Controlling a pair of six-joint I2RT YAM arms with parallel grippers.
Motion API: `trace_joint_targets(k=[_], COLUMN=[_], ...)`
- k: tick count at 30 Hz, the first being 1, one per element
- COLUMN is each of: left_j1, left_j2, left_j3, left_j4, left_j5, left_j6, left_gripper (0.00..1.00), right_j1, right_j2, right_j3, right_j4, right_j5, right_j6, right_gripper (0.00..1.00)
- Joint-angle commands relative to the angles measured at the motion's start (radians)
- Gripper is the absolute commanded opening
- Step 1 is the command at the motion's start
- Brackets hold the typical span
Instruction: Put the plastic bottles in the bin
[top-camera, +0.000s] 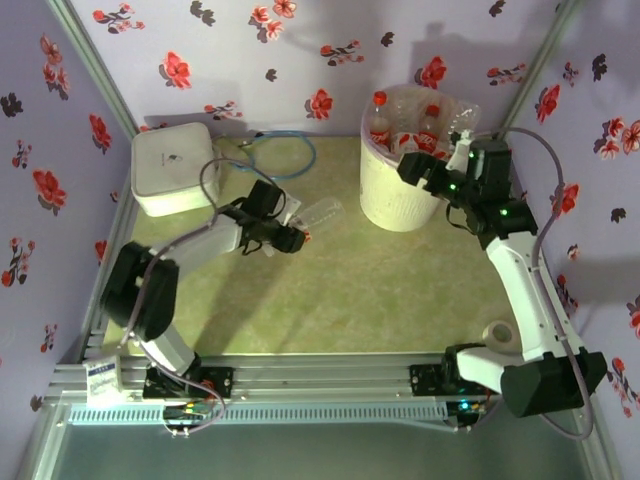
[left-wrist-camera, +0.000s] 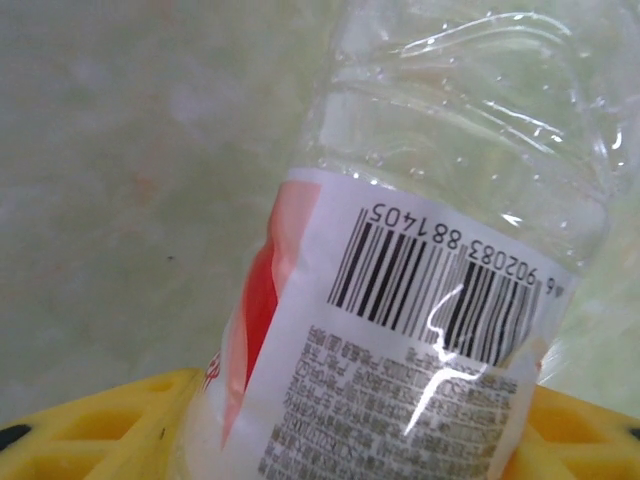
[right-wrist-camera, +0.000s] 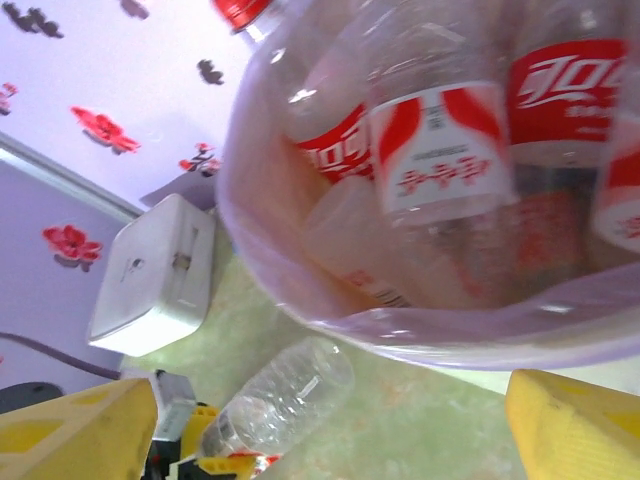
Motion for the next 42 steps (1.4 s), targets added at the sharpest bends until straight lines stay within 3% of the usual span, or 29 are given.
trace_joint_targets(k=[1,7,11,17,27,36,42], left_j1=[0.007,-0.024,-0.086,-0.154,-0.197,-0.201,-0.201], left_j2=[-0.122,-0.295,-0.315,-0.351,-0.288,-0.261,-0.263], left_j3=[-0.121,-0.403,-0.452,-0.452,-0.361,-0.341,-0.334], left_j4=[0.209,0.702,0.851,0.843,0.728,0.742,0.697], left_j5=[-0.076,-0.088,-0.116,-0.204,-0.214,-0.180,-0.185], left_j6=[-0.270,-0.608,-0.665,-0.626,-0.550,-0.556,-0.556], left_gripper=[0.48,0.49,0.49,0.49,0.50,0.52,0.57], right_j1=[0.058,0.250,0.356,0.421,0.457,0.458,0.457], right_j2=[0.007,0.062,0.160,0.293,0.365,0.392,0.401], right_j3=[-0.037,-0.096,-0.078,-0.049,-0.046,-0.045,-0.031], right_j4=[0.126,0.327,0.382,0.385,0.446,0.461,0.462], right_j5=[-0.012,0.052,0.072,0.081,0.046,0.022,0.038], right_j6=[0.040,0.121,0.155,0.163,0.157,0.173,0.168], right_gripper=[0.90,0.89,0.89,0.93,0.92,0.84,0.72])
